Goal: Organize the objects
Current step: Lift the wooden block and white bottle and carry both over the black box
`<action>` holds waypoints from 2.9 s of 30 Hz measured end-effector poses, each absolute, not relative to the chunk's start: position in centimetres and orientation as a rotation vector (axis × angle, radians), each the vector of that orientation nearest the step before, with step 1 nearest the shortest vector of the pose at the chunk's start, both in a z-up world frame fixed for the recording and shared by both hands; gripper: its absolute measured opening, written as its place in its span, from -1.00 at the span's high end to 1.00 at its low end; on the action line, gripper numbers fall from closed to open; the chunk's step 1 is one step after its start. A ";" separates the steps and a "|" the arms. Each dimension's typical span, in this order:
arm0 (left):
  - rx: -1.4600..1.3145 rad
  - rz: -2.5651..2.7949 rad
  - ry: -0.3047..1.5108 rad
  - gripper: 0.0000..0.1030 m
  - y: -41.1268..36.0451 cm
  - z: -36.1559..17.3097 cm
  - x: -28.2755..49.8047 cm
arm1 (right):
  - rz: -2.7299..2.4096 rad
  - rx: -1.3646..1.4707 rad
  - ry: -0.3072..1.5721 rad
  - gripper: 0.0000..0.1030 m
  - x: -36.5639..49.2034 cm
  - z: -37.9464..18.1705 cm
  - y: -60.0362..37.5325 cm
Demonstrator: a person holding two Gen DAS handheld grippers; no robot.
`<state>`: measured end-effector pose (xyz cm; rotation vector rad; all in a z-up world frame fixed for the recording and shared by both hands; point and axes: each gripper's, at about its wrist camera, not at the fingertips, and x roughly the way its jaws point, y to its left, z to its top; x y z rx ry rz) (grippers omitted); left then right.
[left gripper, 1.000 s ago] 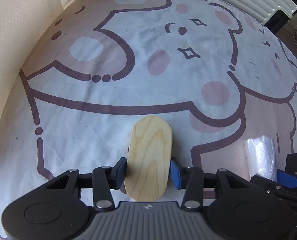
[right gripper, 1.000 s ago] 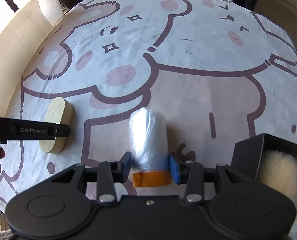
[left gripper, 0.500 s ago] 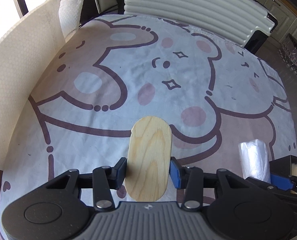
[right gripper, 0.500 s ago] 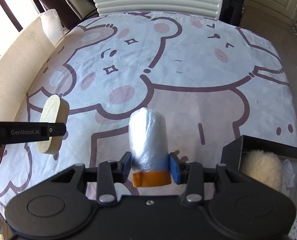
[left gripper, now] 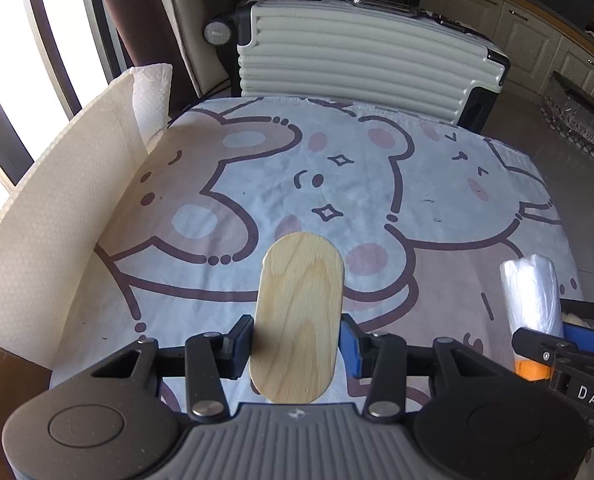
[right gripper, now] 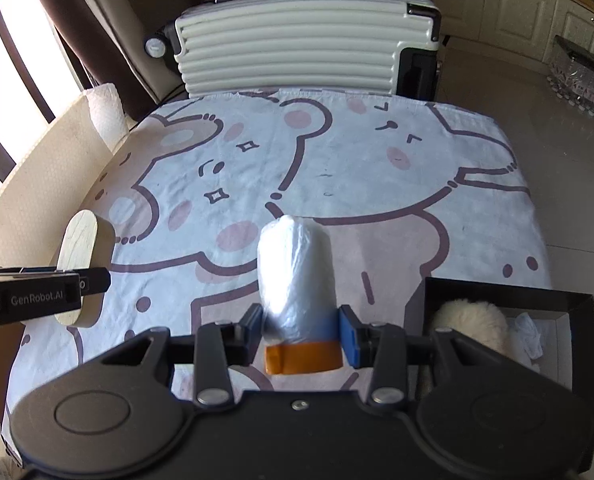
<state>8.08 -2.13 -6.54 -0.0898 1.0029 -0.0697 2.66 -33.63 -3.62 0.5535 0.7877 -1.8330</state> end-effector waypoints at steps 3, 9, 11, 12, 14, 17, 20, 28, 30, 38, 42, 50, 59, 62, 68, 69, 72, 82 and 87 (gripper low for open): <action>-0.086 -0.069 0.976 0.11 -2.5 -5.7 7.4 | -1.848 0.519 0.765 0.20 2.9 -3.0 -32.9; -0.093 -0.070 0.943 0.11 -3.4 -4.5 6.5 | -1.875 0.448 0.727 0.20 3.0 -1.5 -31.0; -0.090 -0.072 0.930 0.11 -3.8 -4.1 6.2 | -1.892 0.426 0.716 0.20 2.8 -1.0 -30.4; -0.089 -0.073 0.923 0.11 -4.0 -3.9 6.0 | -1.902 0.418 0.711 0.20 2.7 -0.8 -30.1; -0.092 -0.072 0.910 0.11 -4.4 -3.4 5.7 | -1.910 0.409 0.705 0.20 2.5 -0.5 -29.6; -0.101 -0.080 0.896 0.11 -4.8 -2.8 5.3 | -1.920 0.382 0.712 0.20 2.5 -0.1 -28.9; -0.093 -0.083 0.877 0.11 -5.2 -2.2 4.9 | -1.918 0.372 0.701 0.20 2.6 0.3 -28.5; -0.095 -0.092 0.845 0.11 -6.0 -1.2 4.4 | -1.918 0.336 0.699 0.20 2.6 1.0 -27.9; -0.099 -0.100 0.839 0.10 -6.4 -1.0 4.4 | -1.925 0.335 0.703 0.20 2.2 1.2 -27.7; -0.104 -0.146 0.840 0.10 -8.8 -0.9 4.7 | -1.977 0.333 0.705 0.20 0.0 1.9 -26.7; -0.114 -0.173 0.837 0.10 -10.3 -0.9 4.8 | -2.011 0.342 0.693 0.20 -1.6 2.4 -25.8; -0.119 -0.253 0.826 0.11 -13.8 -0.5 4.7 | -2.061 0.333 0.646 0.20 -4.6 3.7 -23.9; -0.142 -0.350 0.825 0.11 -17.0 0.0 4.3 | -2.117 0.337 0.660 0.20 -6.9 4.2 -22.8; -0.150 -0.379 0.826 0.11 -17.9 0.0 4.2 | -2.134 0.351 0.656 0.20 -7.9 4.2 -22.5; -0.176 -0.423 0.845 0.11 -19.5 -0.5 4.3 | -2.154 0.382 0.671 0.20 -9.5 3.7 -22.3; -0.185 -0.433 0.853 0.11 -19.9 -0.6 4.3 | -2.155 0.390 0.676 0.20 -9.7 3.5 -22.4; -0.201 -0.464 0.886 0.11 -20.9 -1.3 4.6 | -2.157 0.425 0.690 0.20 -10.8 3.0 -22.7; -0.203 -0.498 0.956 0.11 -23.3 -3.6 6.5 | -2.162 0.598 0.781 0.20 -15.2 -0.3 -24.2; -0.200 -0.515 0.977 0.11 -24.2 -4.5 7.4 | -2.159 0.640 0.797 0.20 -16.7 -1.5 -24.9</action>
